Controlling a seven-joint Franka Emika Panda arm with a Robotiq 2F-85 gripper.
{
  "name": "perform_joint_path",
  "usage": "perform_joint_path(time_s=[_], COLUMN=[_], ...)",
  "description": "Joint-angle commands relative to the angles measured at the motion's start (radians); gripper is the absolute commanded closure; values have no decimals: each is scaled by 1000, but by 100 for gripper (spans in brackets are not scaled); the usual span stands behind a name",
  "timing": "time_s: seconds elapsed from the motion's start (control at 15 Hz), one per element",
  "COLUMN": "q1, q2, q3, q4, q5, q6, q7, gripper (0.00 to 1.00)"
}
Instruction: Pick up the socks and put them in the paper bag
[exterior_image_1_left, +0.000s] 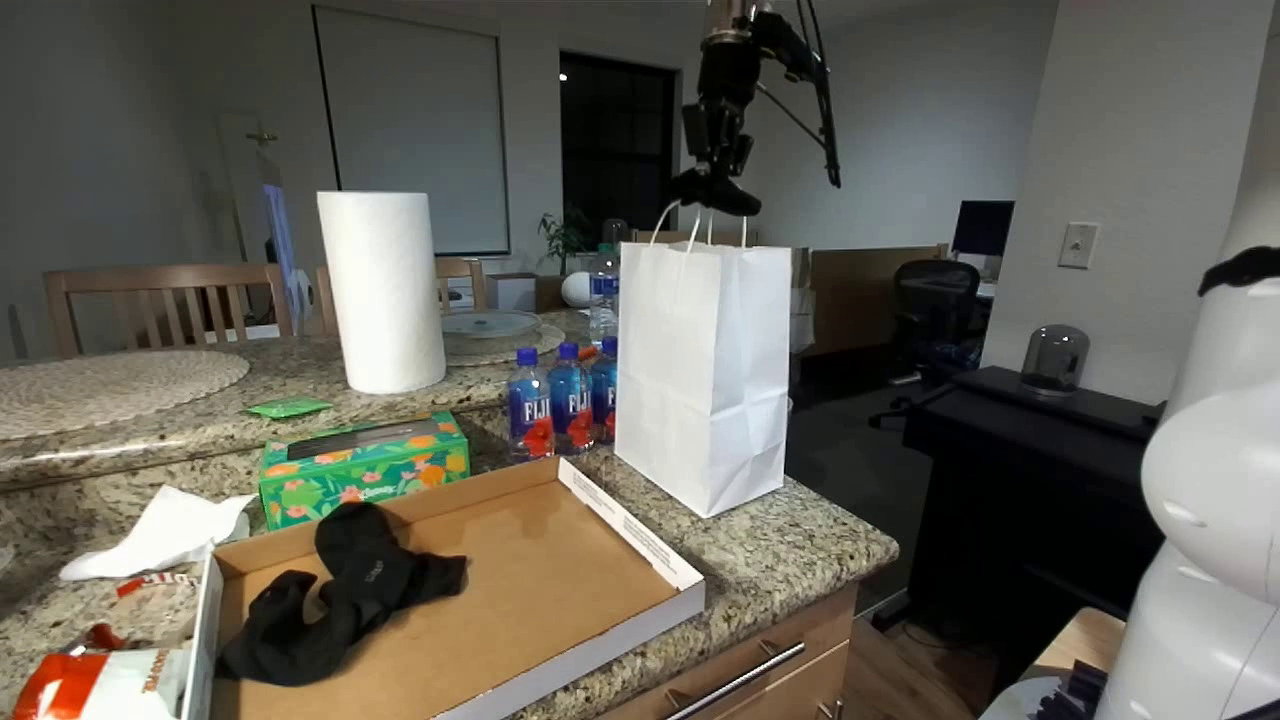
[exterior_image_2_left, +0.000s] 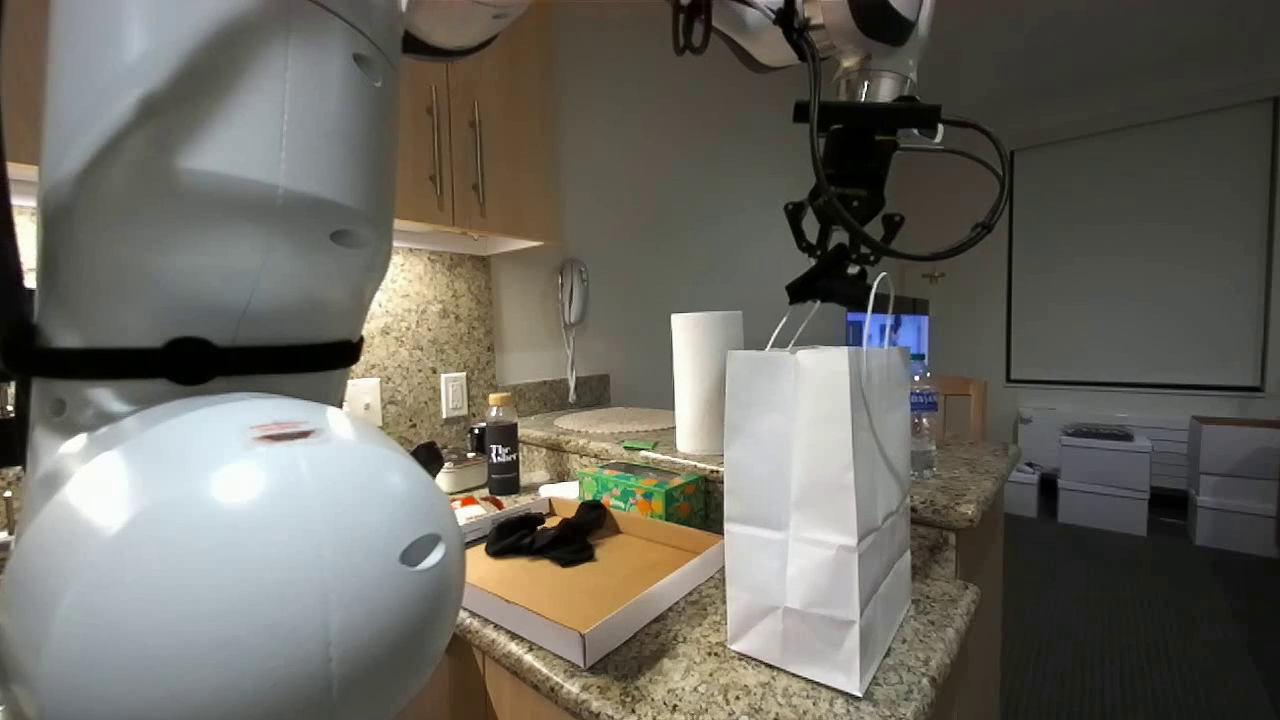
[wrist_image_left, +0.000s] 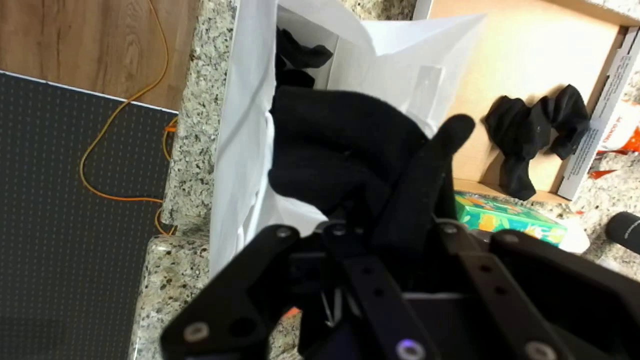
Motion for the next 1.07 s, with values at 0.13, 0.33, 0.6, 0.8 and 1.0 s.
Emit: perform_joint_path(time_s=[0.13, 0.33, 0.6, 0.8, 1.0], q1=[-24, -20, -29, -51, -85], q2=[68, 87, 83, 84, 106], q3=[19, 28, 33, 25, 14], q4=[36, 42, 55, 108, 180], q5=[7, -8, 17, 62, 122], q6=[-39, -35, -29, -56, -100], q7=[-16, 5, -1, -10, 1], gripper=[90, 90, 90, 90, 90])
